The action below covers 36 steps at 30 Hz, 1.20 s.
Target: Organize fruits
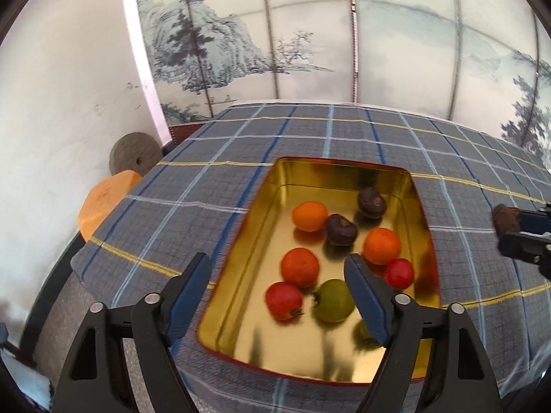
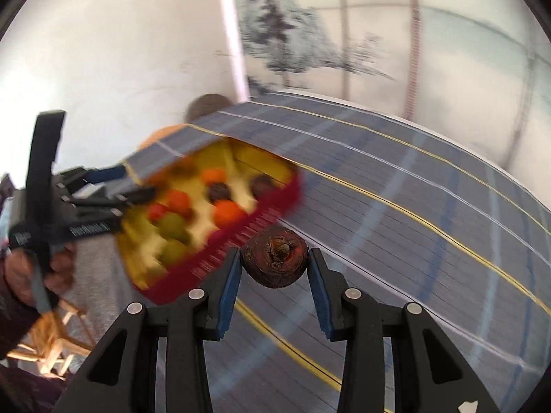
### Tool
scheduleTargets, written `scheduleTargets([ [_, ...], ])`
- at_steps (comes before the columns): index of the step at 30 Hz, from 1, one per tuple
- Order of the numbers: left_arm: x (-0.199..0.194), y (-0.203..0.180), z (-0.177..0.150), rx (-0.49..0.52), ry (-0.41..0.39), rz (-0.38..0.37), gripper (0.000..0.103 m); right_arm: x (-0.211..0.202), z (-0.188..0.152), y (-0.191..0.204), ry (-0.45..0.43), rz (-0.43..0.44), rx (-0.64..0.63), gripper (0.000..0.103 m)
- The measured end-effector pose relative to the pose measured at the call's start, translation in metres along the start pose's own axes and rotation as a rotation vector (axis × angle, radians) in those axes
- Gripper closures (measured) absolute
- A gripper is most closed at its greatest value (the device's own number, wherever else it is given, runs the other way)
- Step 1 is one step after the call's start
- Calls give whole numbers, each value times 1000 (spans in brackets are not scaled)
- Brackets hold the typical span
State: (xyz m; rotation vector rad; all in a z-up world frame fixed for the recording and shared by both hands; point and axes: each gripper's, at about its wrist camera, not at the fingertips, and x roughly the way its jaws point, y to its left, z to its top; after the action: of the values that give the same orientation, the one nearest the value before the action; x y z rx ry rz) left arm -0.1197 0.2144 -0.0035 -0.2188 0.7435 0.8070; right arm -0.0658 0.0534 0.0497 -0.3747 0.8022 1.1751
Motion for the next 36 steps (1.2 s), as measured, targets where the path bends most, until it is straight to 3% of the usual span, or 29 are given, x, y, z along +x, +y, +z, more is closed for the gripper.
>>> scheduleTargets([
  [9, -9, 31, -6, -15, -27, 53, 18, 59, 40, 47, 30, 131, -3, 67],
  [26, -3, 59, -11, -70, 7, 114, 13, 113, 60, 67, 74, 96, 13, 66],
  [30, -9, 61, -9, -74, -21, 123, 11, 108, 64, 67, 38, 95, 42, 60],
  [36, -28, 63, -4, -90, -76, 95, 9, 70, 68, 72, -87, 101, 33, 53],
])
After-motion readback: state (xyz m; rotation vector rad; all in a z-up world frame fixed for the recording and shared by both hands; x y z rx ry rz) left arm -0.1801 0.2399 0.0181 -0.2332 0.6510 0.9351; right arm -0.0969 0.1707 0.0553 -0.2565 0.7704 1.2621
